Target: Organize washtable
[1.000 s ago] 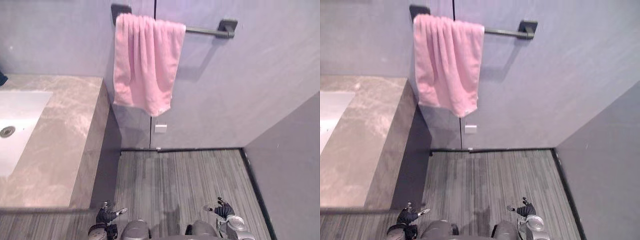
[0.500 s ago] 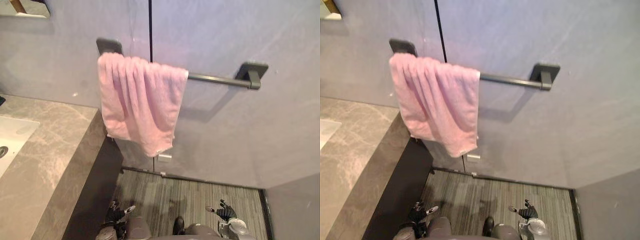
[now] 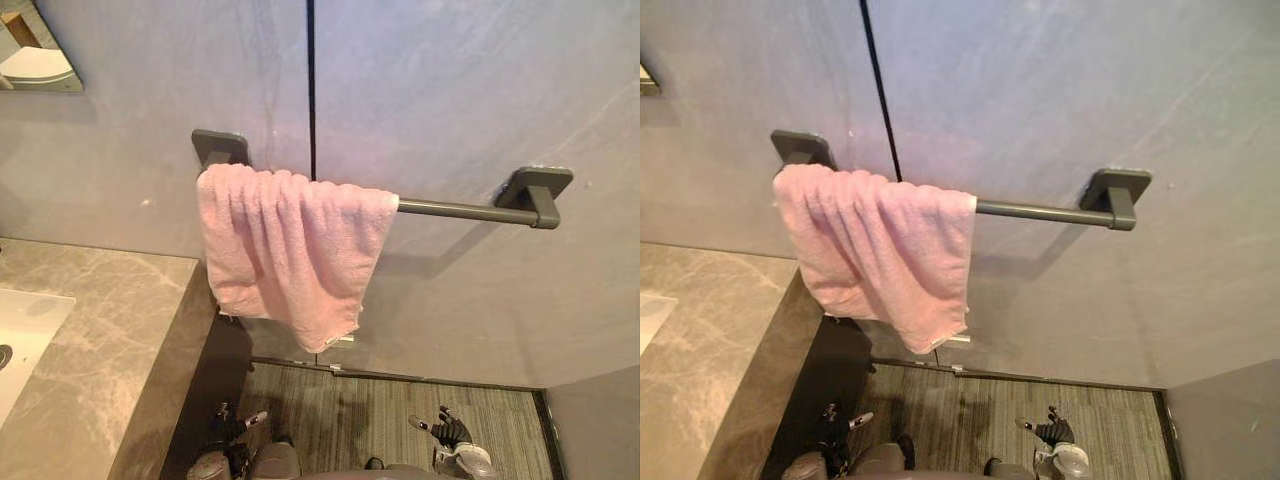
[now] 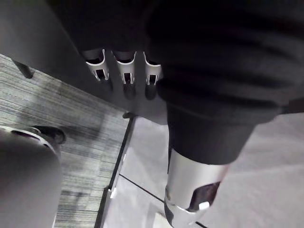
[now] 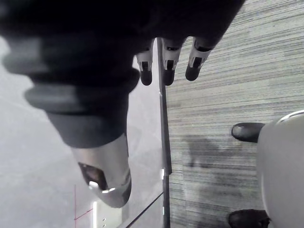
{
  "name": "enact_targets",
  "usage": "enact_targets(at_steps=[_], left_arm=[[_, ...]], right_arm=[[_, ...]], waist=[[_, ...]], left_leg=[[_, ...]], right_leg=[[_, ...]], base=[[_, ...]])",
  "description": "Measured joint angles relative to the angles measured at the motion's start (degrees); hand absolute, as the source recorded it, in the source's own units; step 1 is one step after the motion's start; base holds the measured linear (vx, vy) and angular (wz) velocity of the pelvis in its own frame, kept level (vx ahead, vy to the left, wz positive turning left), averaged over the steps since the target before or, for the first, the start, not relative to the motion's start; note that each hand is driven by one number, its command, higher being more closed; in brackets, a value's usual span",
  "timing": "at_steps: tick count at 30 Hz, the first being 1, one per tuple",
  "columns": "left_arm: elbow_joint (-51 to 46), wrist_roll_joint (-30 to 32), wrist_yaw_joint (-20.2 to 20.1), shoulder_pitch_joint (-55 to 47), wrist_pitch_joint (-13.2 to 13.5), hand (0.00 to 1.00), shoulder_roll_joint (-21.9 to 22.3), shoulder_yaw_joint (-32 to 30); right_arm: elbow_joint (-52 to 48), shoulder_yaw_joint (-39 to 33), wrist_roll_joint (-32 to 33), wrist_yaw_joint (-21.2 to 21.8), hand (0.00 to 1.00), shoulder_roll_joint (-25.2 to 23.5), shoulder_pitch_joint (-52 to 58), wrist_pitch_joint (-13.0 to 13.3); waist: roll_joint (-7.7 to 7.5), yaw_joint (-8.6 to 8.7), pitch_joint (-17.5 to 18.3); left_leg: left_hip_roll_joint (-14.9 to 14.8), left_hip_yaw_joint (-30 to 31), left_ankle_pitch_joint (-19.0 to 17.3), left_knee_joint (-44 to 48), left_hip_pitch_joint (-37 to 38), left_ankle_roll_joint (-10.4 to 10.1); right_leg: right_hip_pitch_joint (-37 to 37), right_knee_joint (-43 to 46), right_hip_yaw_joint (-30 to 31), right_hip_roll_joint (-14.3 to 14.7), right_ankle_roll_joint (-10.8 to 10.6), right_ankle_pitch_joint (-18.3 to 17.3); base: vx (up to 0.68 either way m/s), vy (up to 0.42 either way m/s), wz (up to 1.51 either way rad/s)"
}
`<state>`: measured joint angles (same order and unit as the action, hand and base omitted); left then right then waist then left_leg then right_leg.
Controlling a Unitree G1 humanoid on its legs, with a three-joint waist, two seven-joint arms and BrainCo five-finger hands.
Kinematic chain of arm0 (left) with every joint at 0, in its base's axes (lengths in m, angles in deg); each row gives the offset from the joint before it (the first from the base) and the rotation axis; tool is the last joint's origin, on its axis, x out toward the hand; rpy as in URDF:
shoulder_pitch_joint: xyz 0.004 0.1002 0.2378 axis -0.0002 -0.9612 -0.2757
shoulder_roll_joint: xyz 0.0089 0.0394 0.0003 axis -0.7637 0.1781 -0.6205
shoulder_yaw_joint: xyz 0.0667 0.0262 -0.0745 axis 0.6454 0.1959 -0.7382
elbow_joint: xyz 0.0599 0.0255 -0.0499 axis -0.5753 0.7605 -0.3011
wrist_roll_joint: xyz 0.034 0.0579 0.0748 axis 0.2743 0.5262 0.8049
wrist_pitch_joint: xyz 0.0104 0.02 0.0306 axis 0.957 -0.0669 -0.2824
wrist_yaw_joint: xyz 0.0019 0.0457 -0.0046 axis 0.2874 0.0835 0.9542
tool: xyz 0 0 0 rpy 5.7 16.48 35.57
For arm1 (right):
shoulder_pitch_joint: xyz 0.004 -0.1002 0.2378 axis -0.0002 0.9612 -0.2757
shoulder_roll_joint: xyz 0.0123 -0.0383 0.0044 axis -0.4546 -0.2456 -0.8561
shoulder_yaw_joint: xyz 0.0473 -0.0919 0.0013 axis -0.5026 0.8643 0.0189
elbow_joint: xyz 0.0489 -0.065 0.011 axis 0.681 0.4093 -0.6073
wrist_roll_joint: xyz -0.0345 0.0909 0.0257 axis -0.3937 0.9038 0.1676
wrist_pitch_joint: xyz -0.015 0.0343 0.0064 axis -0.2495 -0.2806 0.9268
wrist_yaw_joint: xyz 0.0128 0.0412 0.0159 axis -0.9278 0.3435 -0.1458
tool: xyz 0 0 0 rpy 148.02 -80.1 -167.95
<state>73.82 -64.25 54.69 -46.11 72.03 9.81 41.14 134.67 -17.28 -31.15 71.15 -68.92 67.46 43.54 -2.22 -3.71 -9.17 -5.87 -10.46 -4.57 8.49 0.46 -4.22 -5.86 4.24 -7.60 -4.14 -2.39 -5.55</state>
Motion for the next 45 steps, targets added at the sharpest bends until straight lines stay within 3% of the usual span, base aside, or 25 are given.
enact_targets(at_steps=[8, 16, 27, 32, 45], left_arm=[[-3.22, 0.97, 0.59, -1.77, 0.14, 0.0, -0.69, 2.12], [-36.92, 0.96, 2.5, -9.32, 0.76, 0.0, -1.7, 1.68], [-55.39, 0.84, 2.43, -11.15, 2.69, 0.0, -2.84, 1.93], [-58.96, 0.14, 2.57, -8.93, 4.51, 0.0, -5.96, 1.11], [-57.87, 0.23, 2.13, -4.24, 4.87, 0.0, -11.87, 1.6]], right_arm=[[2.14, 0.4, -0.01, -0.02, 0.0, 1.63, 1.11, 0.03], [0.8, 2.91, -0.11, -0.06, 0.0, 2.46, 1.64, 0.81], [-0.63, 3.06, -2.59, 0.11, 0.0, 2.3, 1.61, 0.8], [-0.6, 3.11, -2.72, 0.38, 0.0, 3.39, 2.1, 0.72], [-0.62, 5.2, -3.8, 1.6, 0.0, 4.53, 1.46, 0.62]], waist=[[-0.08, 1.41, 1.3], [0.03, 1.21, 2.05], [0.38, 1.08, 2.33], [1.52, 1.24, 2.98], [0.46, 1.59, 3.36]], left_leg=[[1.28, 1.77, 5.16, -8.77, 3.4, 0.17], [3.97, 5.11, 7.38, -12.94, 4.43, 1.77], [4.87, 5.62, 7.96, -13.98, 6.17, 2.43], [4.86, 5.62, 7.96, -14.34, 6.36, 2.43], [4.86, 4.73, 7.93, -14.2, 6.51, 2.41]], right_leg=[[0.08, -0.54, -0.3, 0.03, -0.18, 0.4], [-0.06, -1.69, -1.13, -1.34, -1.39, 1.28], [-2.33, -3.14, -1.59, -1.99, -1.97, 1.71], [-2.56, -3.42, -1.58, -1.98, -1.95, 1.71], [-2.8, -4.53, -0.74, -1.91, -1.75, 2.31]], base=[[-0.06, -0.021, 0.06], [-0.04, 0.038, 0.07], [0.0, 0.018, 0.03], [-0.04, -0.012, 0.0], [-0.01, -0.002, -0.03]])
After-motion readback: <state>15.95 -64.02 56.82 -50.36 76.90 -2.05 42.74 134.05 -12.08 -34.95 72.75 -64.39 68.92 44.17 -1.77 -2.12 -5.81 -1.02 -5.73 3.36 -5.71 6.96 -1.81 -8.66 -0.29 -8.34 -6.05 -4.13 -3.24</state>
